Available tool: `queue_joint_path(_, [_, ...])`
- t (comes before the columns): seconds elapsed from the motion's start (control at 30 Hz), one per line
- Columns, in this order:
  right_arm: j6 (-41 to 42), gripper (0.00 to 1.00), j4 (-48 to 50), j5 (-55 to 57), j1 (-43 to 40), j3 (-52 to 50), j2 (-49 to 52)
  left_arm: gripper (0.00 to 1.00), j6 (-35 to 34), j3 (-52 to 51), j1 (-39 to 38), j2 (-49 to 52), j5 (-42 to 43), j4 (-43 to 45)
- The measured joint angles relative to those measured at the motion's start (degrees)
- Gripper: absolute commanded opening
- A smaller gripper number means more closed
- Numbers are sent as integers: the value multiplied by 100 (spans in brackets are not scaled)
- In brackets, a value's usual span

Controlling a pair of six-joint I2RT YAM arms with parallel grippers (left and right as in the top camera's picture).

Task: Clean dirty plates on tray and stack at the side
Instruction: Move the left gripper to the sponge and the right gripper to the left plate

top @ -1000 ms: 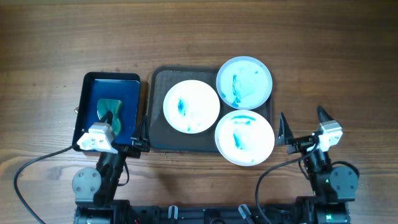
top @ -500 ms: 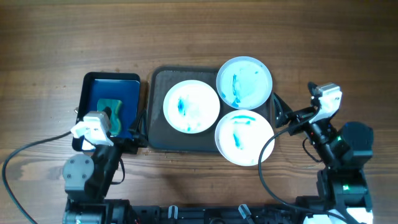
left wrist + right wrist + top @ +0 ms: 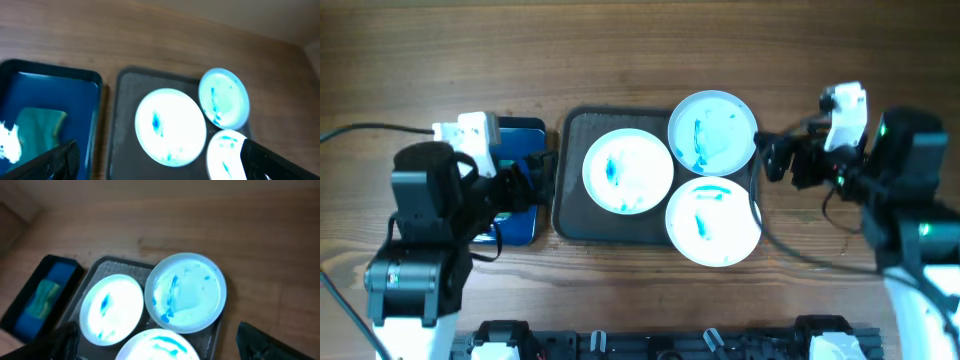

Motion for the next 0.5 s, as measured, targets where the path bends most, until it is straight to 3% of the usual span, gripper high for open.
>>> queue_joint_path(0.13, [216, 100, -61, -201, 0, 262, 455, 100, 0, 0, 0, 157, 457, -131])
queue_joint_path(0.3, [337, 84, -129, -461, 24, 264, 837, 100, 2, 0, 0, 162, 761, -127])
queue_joint_path(0.5, [894, 70, -378, 11, 772, 348, 1451, 100, -326, 109, -2, 570, 111, -555])
